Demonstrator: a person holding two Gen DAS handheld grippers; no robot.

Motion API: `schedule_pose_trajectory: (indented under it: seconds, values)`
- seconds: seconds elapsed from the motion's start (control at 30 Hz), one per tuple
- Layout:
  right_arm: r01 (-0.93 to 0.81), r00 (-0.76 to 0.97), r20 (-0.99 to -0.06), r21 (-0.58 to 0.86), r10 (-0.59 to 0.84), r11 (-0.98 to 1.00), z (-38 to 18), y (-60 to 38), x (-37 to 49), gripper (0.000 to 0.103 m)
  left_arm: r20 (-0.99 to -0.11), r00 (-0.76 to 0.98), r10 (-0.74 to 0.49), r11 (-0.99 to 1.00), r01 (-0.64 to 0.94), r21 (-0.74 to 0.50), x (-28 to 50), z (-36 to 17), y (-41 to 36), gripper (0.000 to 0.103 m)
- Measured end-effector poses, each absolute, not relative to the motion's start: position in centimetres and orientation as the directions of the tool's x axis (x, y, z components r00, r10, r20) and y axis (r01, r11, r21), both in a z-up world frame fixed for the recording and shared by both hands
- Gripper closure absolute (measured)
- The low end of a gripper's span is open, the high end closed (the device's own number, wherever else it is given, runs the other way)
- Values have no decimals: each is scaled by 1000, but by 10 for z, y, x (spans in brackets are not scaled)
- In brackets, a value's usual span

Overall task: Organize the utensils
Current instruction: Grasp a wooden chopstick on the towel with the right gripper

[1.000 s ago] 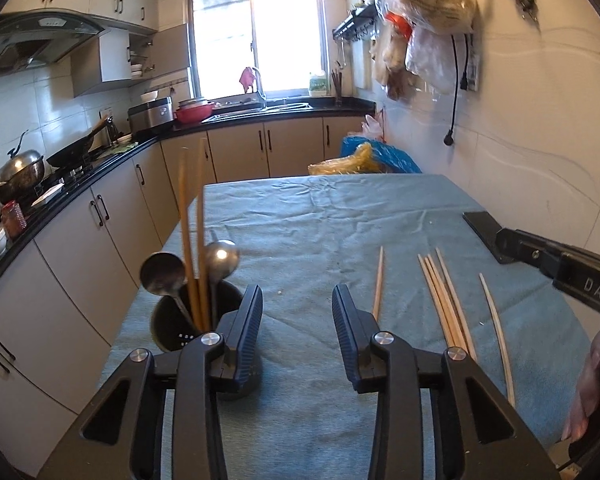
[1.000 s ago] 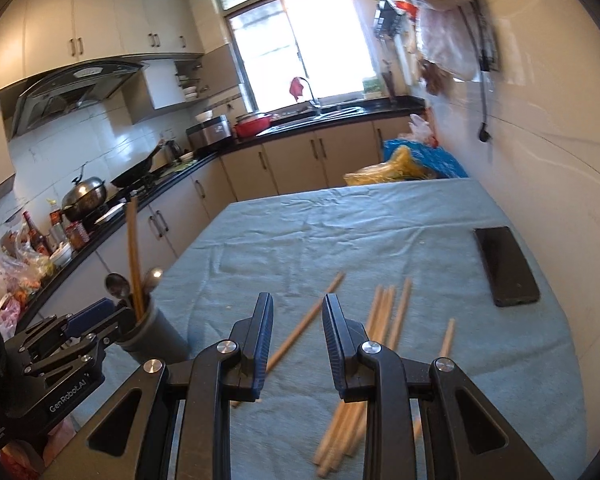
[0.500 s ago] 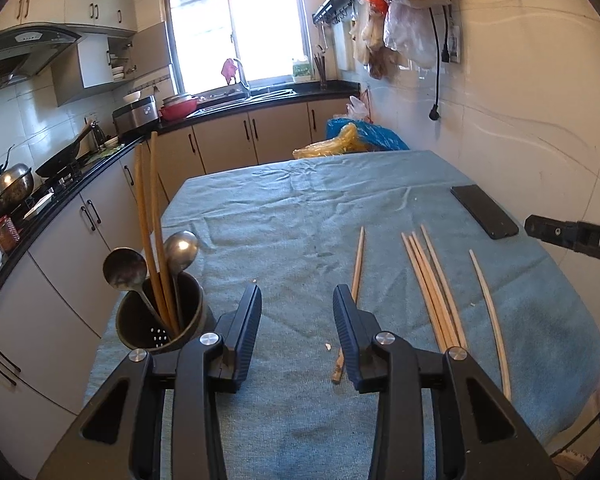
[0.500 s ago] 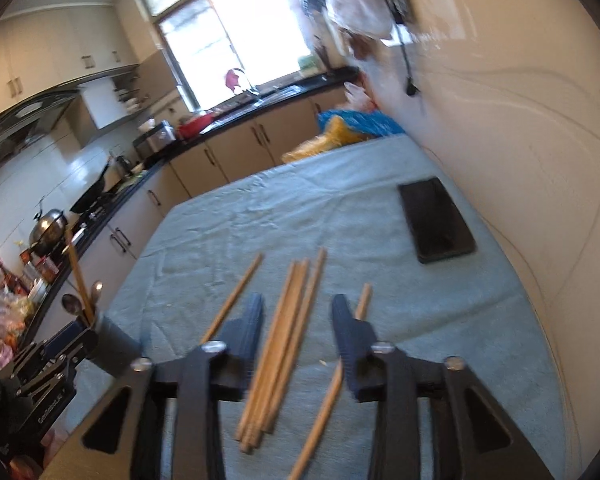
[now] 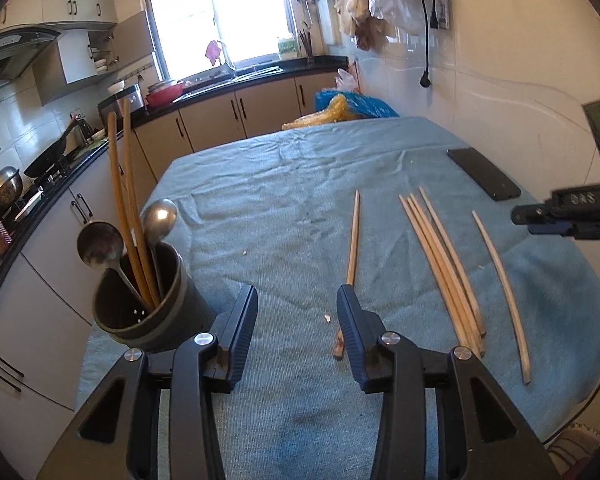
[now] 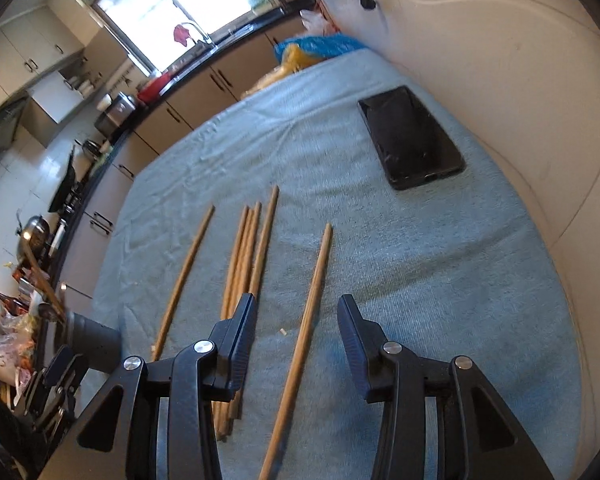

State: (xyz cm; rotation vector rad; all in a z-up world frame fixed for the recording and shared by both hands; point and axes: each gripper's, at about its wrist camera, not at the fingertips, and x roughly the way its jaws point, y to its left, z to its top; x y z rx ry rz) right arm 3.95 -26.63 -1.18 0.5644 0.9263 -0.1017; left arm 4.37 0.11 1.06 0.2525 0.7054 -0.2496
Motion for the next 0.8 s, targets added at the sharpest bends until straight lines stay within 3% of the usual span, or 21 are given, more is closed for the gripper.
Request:
schedule_pose_trajectory:
  seconds: [0.33, 0.4, 0.43, 0.5, 0.63, 0.8]
  values:
    - [370, 450, -890, 258, 71, 893, -40, -262, 103, 67, -724, 673, -151, 940, 325, 106, 58, 5, 1, 63]
    - [368, 432, -899, 248, 71, 896, -47, -259, 108, 78, -736, 660, -154, 940, 328, 98, 64, 6, -2, 63]
    - [352, 421, -905, 220, 56, 910, -50, -254, 110, 79, -741, 654, -154, 939, 331, 96, 66, 7, -5, 62]
    - [331, 420, -907, 179, 25, 927, -48, -248, 111, 94, -755, 637, -155, 937, 337, 91, 74, 9, -13, 60]
    - [307, 463, -882, 258, 93, 916, -51, -255, 104, 96, -777, 609, -162, 932, 354, 84, 93, 14, -35, 54]
    - [281, 567, -811, 353, 143, 892, -32, -268, 80, 96, -819, 562, -119, 926, 361, 113, 140, 8, -72, 53]
